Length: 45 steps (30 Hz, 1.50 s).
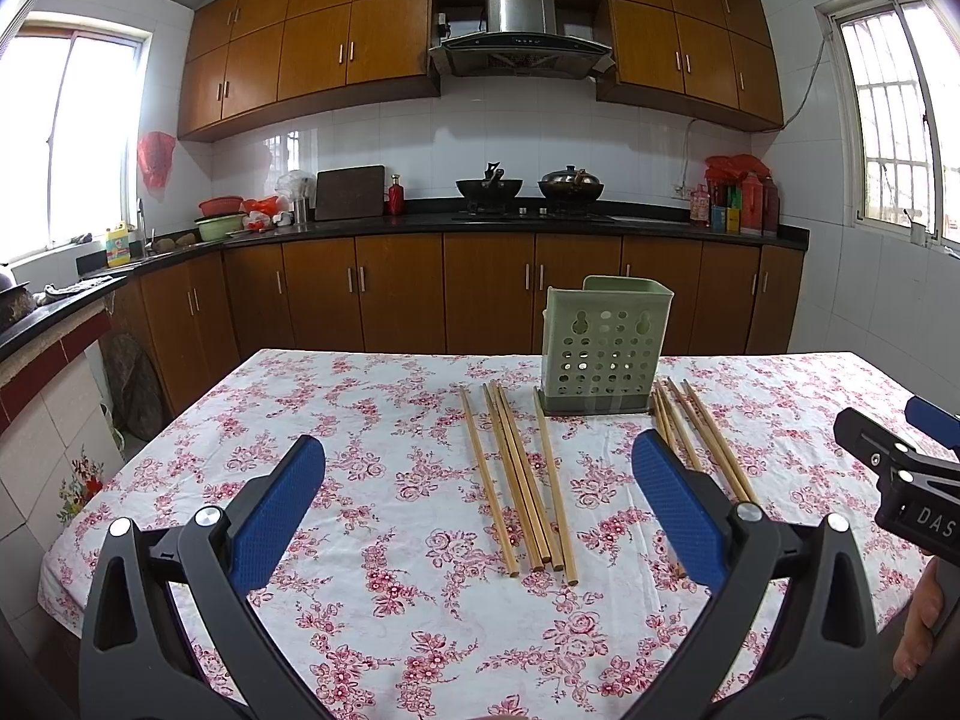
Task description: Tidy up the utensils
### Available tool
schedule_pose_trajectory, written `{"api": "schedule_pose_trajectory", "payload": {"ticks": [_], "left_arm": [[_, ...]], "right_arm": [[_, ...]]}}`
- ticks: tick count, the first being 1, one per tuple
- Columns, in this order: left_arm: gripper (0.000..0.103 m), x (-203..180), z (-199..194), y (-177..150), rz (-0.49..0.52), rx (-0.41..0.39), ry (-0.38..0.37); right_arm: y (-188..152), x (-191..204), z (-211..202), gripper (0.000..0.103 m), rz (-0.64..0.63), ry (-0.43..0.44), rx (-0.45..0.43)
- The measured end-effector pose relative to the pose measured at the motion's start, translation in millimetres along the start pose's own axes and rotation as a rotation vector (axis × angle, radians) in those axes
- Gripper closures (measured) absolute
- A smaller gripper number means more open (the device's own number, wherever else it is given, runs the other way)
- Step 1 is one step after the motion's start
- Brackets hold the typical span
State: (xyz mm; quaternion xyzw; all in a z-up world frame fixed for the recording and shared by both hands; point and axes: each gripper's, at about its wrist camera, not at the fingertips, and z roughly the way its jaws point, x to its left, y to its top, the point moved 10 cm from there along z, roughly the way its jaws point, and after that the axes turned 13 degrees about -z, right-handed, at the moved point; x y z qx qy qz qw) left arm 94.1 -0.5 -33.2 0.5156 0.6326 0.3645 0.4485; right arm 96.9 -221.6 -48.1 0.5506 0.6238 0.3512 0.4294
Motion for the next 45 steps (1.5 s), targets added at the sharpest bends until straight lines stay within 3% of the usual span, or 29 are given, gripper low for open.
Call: {"api": "schedule_pose_trajectory", "payload": {"ticks": [45], "left_arm": [[0.002, -1.8, -3.5, -3.7, 0.0, 0.003, 0.002]], "right_arm": [[-1.8, -0.1, 1.5, 0.004, 0.003, 0.001, 0.003]]}}
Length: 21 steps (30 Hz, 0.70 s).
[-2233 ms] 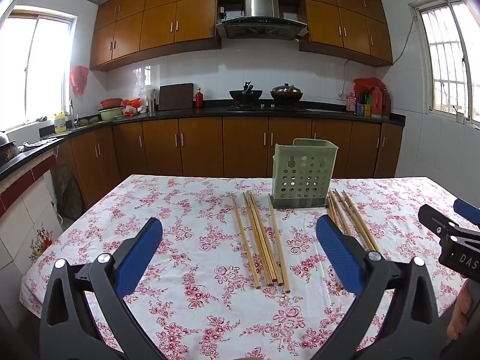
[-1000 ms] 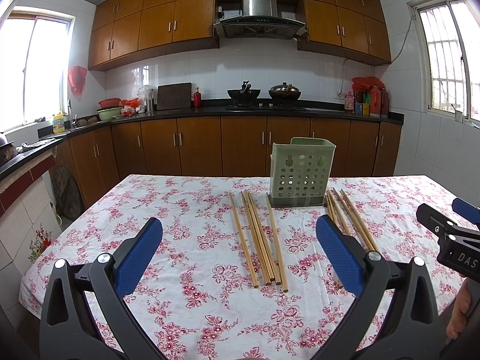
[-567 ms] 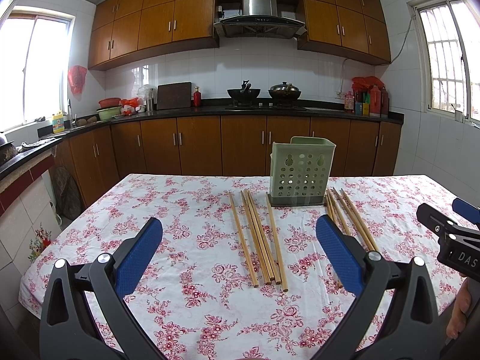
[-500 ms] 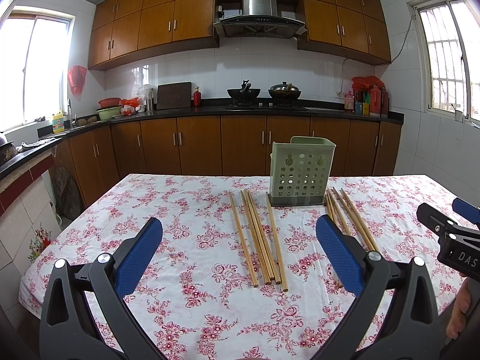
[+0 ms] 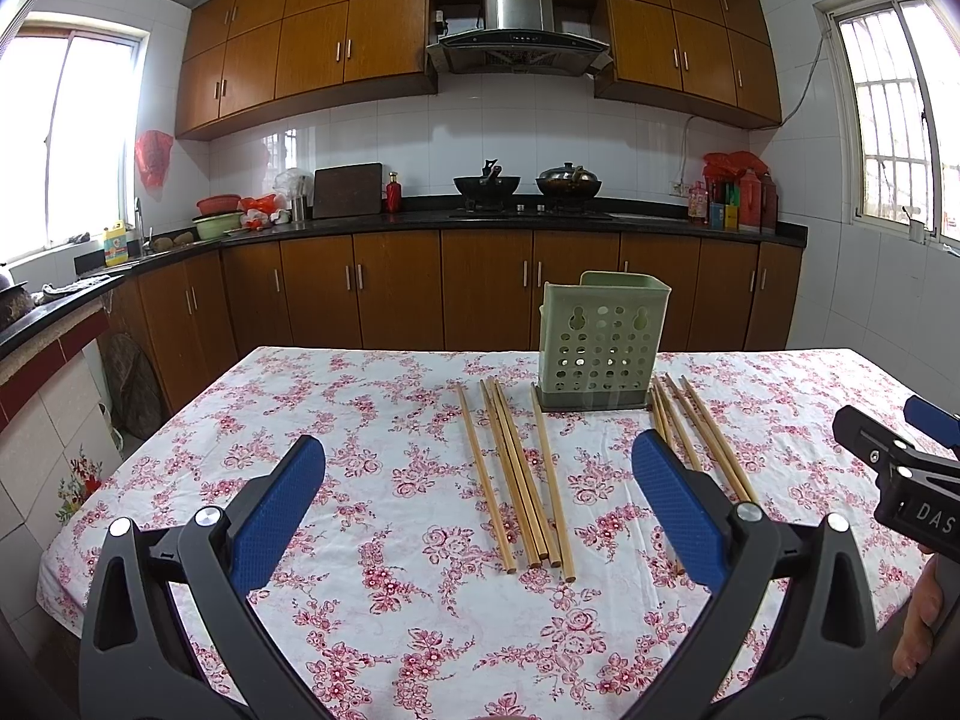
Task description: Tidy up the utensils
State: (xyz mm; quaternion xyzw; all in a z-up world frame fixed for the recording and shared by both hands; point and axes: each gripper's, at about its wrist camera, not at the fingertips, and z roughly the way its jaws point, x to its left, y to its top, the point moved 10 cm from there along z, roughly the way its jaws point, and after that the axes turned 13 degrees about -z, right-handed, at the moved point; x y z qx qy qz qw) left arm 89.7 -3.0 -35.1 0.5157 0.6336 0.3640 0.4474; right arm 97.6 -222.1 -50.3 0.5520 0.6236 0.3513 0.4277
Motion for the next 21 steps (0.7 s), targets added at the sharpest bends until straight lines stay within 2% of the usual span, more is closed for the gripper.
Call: {"api": "schedule_pose_trajectory", "payload": {"ticks": [21], "left_arm": [[0.002, -1.1, -2.0, -2.4, 0.0, 0.002, 0.002]], "right_arm": [[-2.0, -0.1, 2.2, 0.004, 0.003, 0.001, 0.006]]}}
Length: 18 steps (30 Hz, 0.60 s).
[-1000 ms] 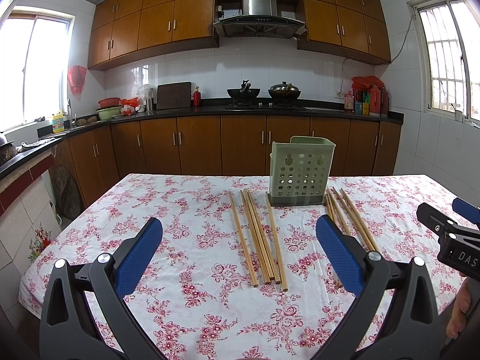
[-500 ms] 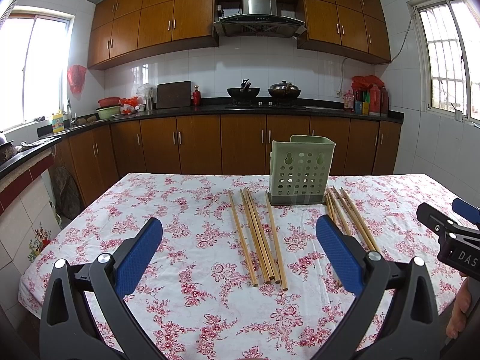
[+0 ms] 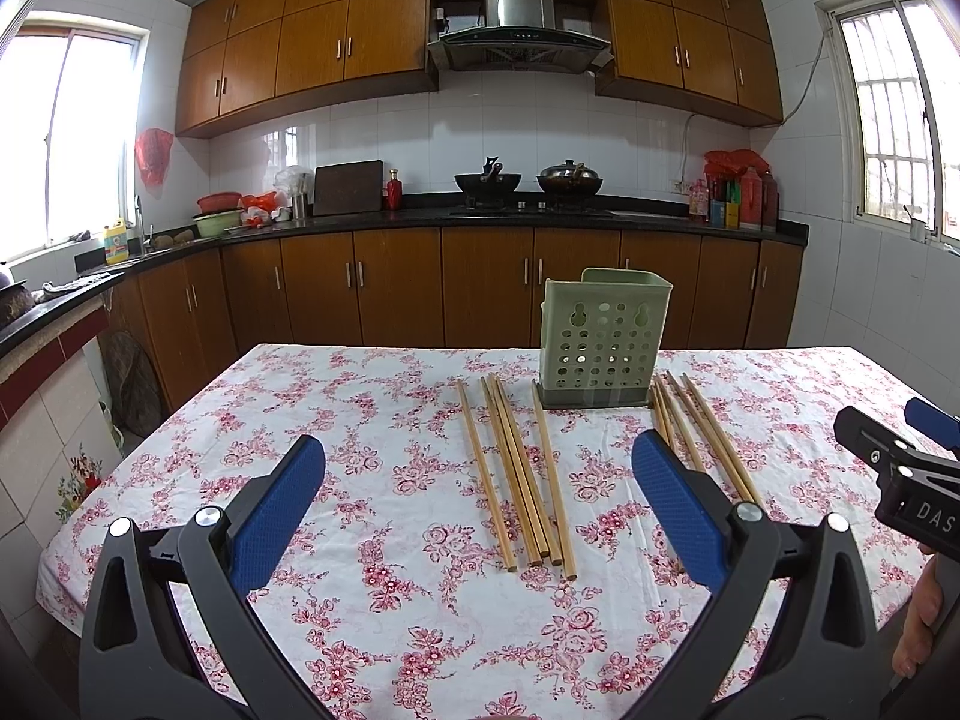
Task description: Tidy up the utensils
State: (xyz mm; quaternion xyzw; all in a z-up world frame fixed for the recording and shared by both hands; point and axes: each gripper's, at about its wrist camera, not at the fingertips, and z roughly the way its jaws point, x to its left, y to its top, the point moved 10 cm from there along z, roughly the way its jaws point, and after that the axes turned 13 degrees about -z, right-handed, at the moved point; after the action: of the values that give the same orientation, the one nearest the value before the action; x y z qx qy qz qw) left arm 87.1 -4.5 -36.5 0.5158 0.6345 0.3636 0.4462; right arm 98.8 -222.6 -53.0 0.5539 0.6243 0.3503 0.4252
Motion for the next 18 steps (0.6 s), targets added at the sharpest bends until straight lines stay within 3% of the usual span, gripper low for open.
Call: {"api": "schedule_pose_trajectory", "payload": {"ticks": [7, 16, 18], "left_arm": [[0.002, 5.5, 12.3, -11.9, -0.014, 0.054, 0.027], [0.002, 44.4, 63.1, -43.0, -0.122, 0.299, 0.112], [0.002, 49.3, 71.9, -45.7, -0.125, 0.334, 0.125]], "right_arm": [[-8.7, -1.4, 10.0, 0.004, 0.008, 0.0, 0.04], [-47.0, -24.7, 66.1, 0.004, 0.093, -0.013, 0.303], [-50.1, -29.2, 77.1, 0.012, 0.113, -0.003, 0.339]]}}
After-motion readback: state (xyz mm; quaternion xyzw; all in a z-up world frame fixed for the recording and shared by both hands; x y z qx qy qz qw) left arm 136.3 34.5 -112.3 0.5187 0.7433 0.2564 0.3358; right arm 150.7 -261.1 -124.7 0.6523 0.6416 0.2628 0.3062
